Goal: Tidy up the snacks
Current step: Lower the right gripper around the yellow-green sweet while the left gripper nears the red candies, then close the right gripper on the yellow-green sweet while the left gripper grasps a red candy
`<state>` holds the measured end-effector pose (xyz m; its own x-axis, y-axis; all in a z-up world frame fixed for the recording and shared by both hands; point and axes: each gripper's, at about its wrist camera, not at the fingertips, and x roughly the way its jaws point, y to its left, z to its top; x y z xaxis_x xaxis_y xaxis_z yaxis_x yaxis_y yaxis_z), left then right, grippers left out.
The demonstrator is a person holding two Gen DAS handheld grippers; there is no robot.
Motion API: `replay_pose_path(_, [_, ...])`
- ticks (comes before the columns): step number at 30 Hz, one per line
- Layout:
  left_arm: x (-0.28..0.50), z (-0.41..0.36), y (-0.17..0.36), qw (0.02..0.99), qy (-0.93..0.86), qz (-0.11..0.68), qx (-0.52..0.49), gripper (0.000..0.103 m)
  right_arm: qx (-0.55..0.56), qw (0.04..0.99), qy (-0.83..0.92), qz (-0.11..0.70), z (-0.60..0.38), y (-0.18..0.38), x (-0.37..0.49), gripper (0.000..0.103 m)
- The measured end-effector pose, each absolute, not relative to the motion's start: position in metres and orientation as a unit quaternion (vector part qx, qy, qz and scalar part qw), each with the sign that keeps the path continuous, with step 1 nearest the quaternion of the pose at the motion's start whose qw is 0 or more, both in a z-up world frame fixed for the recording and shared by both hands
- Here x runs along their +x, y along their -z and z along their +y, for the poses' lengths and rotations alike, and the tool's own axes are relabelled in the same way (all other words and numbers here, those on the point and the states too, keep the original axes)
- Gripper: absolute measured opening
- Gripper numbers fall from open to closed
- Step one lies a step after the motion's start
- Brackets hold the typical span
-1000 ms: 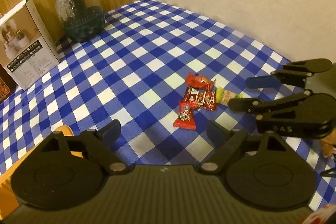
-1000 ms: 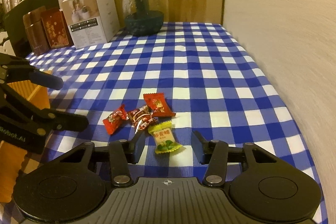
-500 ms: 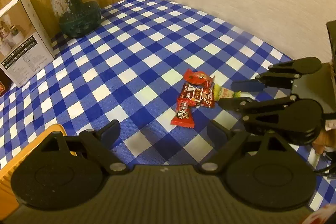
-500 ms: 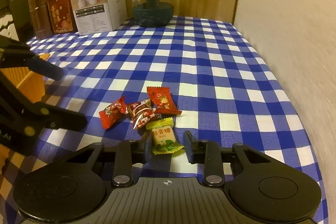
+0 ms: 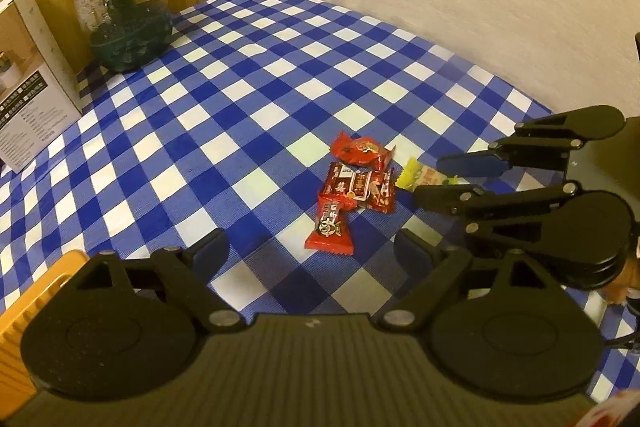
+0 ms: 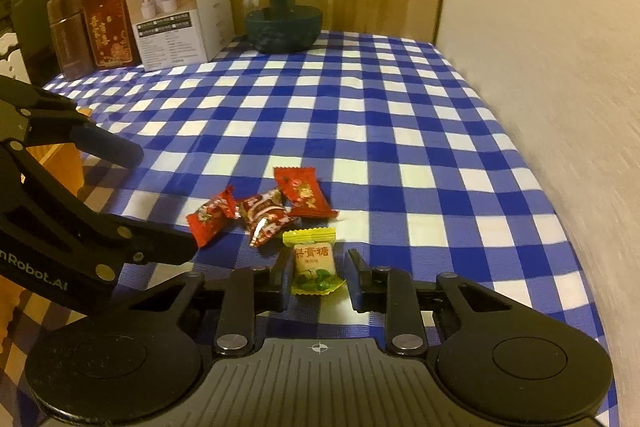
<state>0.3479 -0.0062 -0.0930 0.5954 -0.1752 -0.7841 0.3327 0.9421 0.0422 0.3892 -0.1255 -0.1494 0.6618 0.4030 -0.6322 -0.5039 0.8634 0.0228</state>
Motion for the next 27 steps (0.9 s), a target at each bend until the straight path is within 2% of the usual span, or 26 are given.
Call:
replay_pose_path(4, [0.352, -0.007, 0.097, 0.885, 0.14, 0.433, 0.098, 0.088, -0.069, 0.909, -0.251, 0.326, -0.131, 0.153, 0.389, 0.03])
replay_pose_path(8, [0.354, -0.007, 0.098, 0.885, 0.138, 0.434, 0.097, 0.088, -0.066, 0.911, -0.252, 0.319, -0.131, 0.154, 0.389, 0.037])
replay_pose_path(14, [0.354, -0.008, 0.101, 0.883, 0.137, 0.438, 0.104, 0.088, -0.071, 0.912, -0.262, 0.308, -0.13, 0.156, 0.389, 0.037])
replay_pose_path(15, [0.354, -0.008, 0.101, 0.883, 0.137, 0.437, 0.104, 0.088, -0.069, 0.912, -0.263, 0.309, -0.131, 0.156, 0.39, 0.036])
replay_pose_path(17, [0.354, -0.009, 0.101, 0.883, 0.138, 0.437, 0.104, 0.088, -0.063, 0.912, -0.259, 0.312, -0.133, 0.155, 0.391, 0.023])
replay_pose_path(21, [0.357, -0.016, 0.104, 0.879, 0.144, 0.439, 0.115, 0.085, -0.032, 0.913, -0.245, 0.325, -0.141, 0.151, 0.395, 0.021])
replay_pose_path(27, [0.364, -0.025, 0.108, 0.874, 0.161, 0.442, 0.121, 0.072, -0.011, 0.919, -0.226, 0.323, -0.149, 0.141, 0.396, 0.021])
